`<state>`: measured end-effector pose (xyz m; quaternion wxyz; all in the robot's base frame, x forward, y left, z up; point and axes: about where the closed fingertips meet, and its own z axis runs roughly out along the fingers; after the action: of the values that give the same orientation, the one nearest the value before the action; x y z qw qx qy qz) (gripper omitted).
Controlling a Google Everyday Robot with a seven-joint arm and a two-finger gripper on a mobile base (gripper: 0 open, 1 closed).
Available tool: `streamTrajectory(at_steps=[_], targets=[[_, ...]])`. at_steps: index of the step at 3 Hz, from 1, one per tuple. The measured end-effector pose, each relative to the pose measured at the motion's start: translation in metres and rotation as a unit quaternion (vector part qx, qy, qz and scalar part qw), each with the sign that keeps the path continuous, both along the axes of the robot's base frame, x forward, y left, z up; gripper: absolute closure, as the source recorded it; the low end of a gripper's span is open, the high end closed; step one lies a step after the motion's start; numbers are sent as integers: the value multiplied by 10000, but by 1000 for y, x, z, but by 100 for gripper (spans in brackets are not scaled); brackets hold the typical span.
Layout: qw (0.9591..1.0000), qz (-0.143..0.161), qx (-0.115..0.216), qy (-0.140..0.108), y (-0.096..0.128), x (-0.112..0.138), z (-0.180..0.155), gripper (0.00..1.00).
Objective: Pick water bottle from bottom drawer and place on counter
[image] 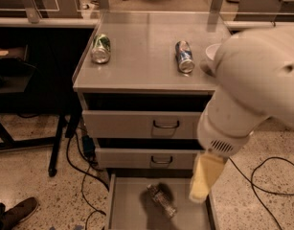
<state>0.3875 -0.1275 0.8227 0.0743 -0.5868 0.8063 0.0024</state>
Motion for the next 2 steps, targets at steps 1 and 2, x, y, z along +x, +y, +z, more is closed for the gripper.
streamTrajectory(at_steps=[1, 2], targets=[[9995, -43, -157, 288, -6, -20, -25, 0], [9994, -44, -155, 291, -6, -20, -25, 0]])
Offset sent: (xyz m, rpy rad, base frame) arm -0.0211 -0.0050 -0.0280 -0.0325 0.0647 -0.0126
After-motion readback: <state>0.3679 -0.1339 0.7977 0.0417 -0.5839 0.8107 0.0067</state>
